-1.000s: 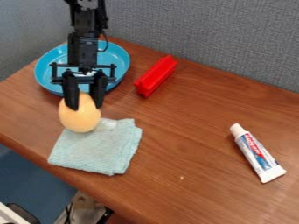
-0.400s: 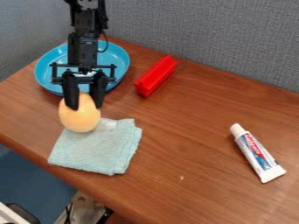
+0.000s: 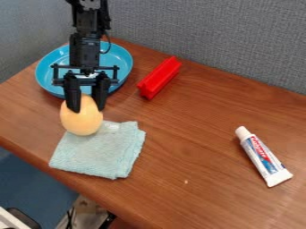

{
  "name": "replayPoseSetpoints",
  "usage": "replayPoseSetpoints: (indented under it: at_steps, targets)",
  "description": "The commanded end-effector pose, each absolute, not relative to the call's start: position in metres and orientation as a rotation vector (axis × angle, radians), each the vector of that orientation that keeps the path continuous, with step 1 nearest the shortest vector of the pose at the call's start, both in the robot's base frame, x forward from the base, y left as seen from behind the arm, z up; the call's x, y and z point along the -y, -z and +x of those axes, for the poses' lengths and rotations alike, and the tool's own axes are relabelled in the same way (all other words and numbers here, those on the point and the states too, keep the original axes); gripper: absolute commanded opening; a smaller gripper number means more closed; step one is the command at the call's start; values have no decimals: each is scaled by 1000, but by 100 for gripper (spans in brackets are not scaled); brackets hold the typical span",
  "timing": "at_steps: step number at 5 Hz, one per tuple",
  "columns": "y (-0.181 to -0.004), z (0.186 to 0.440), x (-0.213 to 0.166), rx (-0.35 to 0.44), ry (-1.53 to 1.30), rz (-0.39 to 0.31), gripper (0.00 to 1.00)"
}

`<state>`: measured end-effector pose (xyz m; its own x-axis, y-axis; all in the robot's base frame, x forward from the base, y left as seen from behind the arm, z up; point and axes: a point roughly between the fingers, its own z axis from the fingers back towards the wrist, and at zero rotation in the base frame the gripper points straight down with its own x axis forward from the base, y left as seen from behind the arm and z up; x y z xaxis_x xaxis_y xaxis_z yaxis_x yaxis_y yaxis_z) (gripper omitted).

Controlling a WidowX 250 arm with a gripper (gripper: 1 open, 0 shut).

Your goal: Put the yellow ball on the blue plate

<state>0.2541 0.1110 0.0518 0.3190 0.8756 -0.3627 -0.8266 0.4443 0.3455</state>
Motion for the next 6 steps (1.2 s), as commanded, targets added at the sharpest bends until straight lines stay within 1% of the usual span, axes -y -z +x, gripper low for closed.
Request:
replayPoseSetpoints:
  at_steps: [1, 6]
  targets:
    - [-57, 257, -114, -530, -1121, 83, 0]
    - [-57, 256, -115, -548, -1119, 79, 0]
